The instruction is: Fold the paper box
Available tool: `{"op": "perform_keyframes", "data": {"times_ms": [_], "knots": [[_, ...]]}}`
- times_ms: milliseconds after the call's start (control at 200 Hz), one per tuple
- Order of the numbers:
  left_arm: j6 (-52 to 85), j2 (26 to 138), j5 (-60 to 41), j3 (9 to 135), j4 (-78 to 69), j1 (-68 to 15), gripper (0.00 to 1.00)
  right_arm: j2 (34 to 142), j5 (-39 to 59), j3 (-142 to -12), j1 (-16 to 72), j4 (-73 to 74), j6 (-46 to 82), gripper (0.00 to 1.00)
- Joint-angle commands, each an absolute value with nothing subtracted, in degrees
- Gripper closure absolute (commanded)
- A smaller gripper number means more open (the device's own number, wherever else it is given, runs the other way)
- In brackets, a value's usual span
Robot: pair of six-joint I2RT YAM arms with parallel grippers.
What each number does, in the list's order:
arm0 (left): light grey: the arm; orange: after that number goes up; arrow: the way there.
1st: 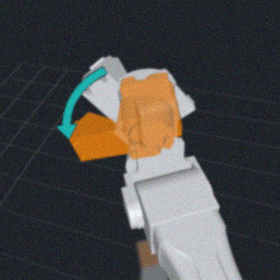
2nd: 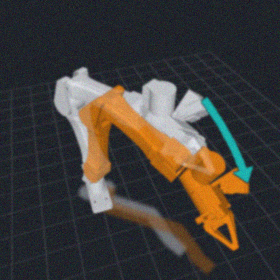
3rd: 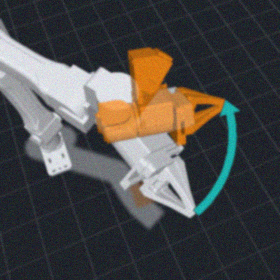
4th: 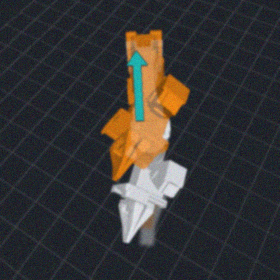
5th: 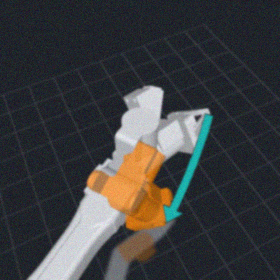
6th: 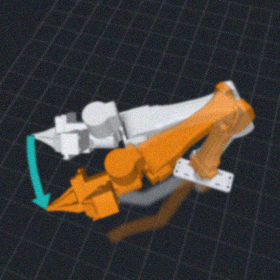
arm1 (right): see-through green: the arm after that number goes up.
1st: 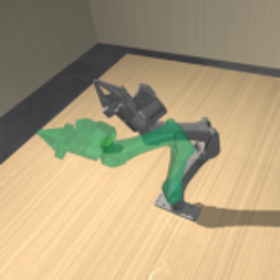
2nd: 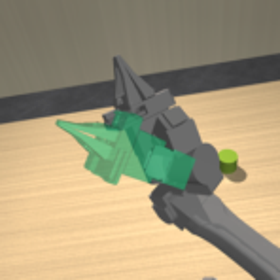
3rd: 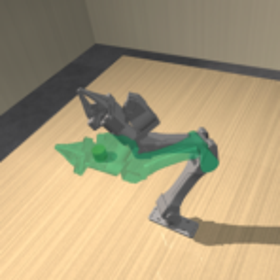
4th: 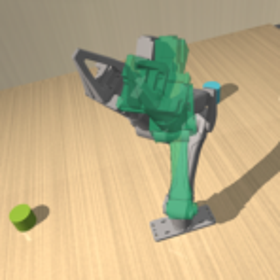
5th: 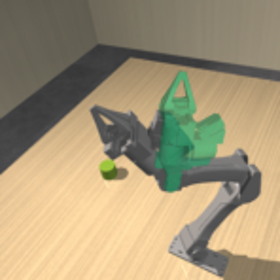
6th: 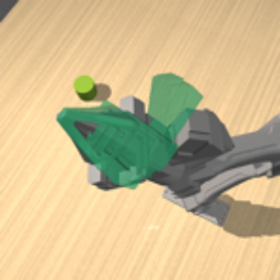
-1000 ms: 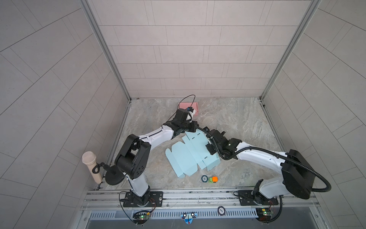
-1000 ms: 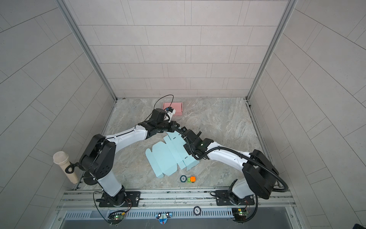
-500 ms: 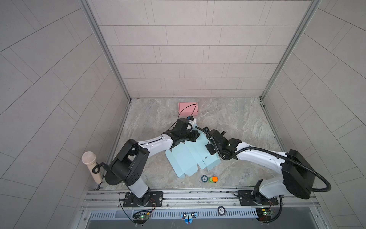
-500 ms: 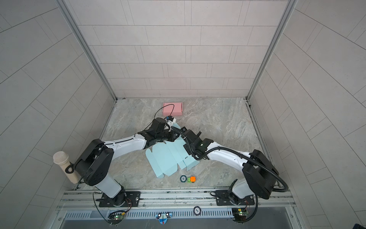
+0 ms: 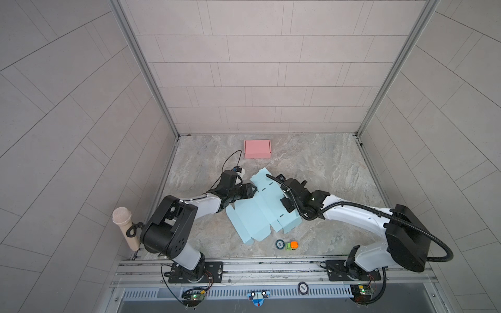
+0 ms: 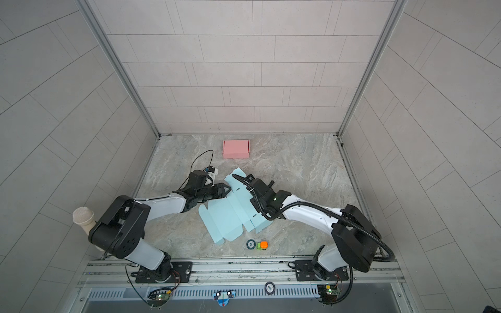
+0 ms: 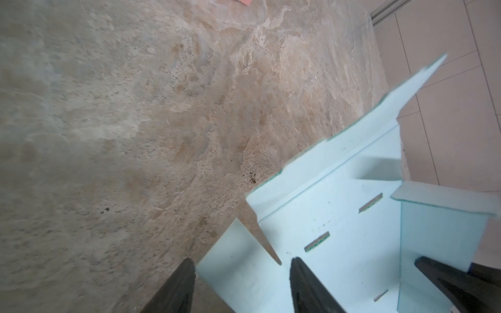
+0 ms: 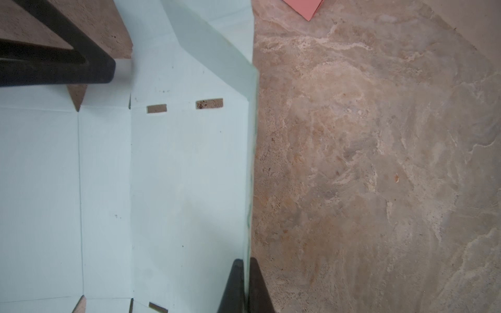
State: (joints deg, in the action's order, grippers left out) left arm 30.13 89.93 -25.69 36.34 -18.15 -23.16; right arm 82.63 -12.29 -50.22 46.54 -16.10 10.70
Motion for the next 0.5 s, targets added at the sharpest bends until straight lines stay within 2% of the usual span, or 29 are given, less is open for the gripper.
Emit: {"op": "perform_keyframes", "data": {"times_ms": [0,115,190,496], "knots": [[29.2,91.0,-26.1,36.8,-20.6,-23.0,0.32,82.7,-13.8,-50.5,46.9,-15.7,10.0,1.0],[29.2,91.6,-26.7,37.2,-21.1,-23.0,0.25,82.6,-13.8,-50.5,46.9,-15.7,10.0,1.0],[29.6,91.7,-27.3,37.3,-21.6,-23.0,0.25,82.6,-13.9,-50.4,46.9,-15.7,10.0,1.0],[29.8,87.7,-29.0,35.8,-21.5,-24.6,0.49,82.6,-13.9,-50.5,47.0,-15.7,10.1,1.0]]}}
